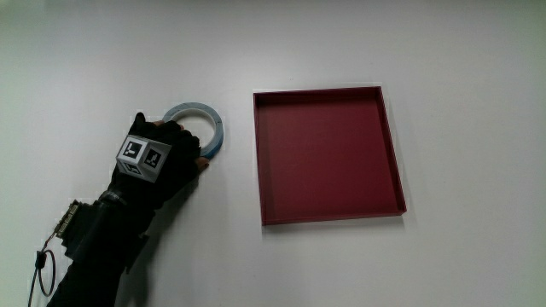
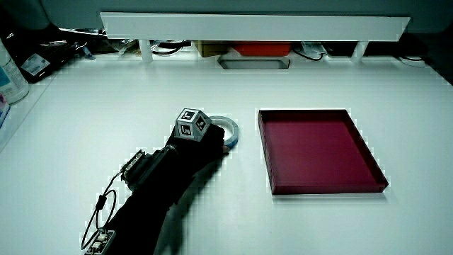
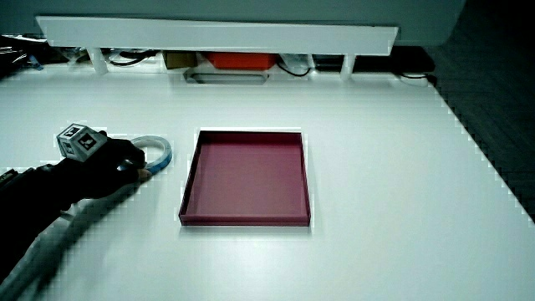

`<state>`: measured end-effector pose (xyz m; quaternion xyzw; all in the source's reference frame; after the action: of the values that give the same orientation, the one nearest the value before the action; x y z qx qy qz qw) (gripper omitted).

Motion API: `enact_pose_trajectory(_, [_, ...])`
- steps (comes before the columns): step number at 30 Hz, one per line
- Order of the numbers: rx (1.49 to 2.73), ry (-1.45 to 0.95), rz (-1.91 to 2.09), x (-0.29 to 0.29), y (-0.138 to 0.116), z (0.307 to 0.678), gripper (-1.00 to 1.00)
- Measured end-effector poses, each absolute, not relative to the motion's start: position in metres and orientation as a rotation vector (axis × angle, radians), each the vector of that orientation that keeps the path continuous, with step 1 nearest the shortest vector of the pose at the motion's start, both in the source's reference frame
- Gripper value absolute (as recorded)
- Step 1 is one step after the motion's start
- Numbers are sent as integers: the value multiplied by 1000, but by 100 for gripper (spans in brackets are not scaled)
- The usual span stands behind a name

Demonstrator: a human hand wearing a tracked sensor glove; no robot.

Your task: Place blue tape

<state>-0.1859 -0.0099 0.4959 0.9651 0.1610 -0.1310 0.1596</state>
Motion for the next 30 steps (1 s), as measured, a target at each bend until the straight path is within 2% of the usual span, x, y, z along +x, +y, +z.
enact_pose_trajectory(12, [2746,464,-391,-186,-11,502,0])
enact_pose_trajectory(26, [2715,443,-399,-187,-10,506,-50])
enact_pose_trajectory(30, [2726,437,-411,-190,-9,495,-64])
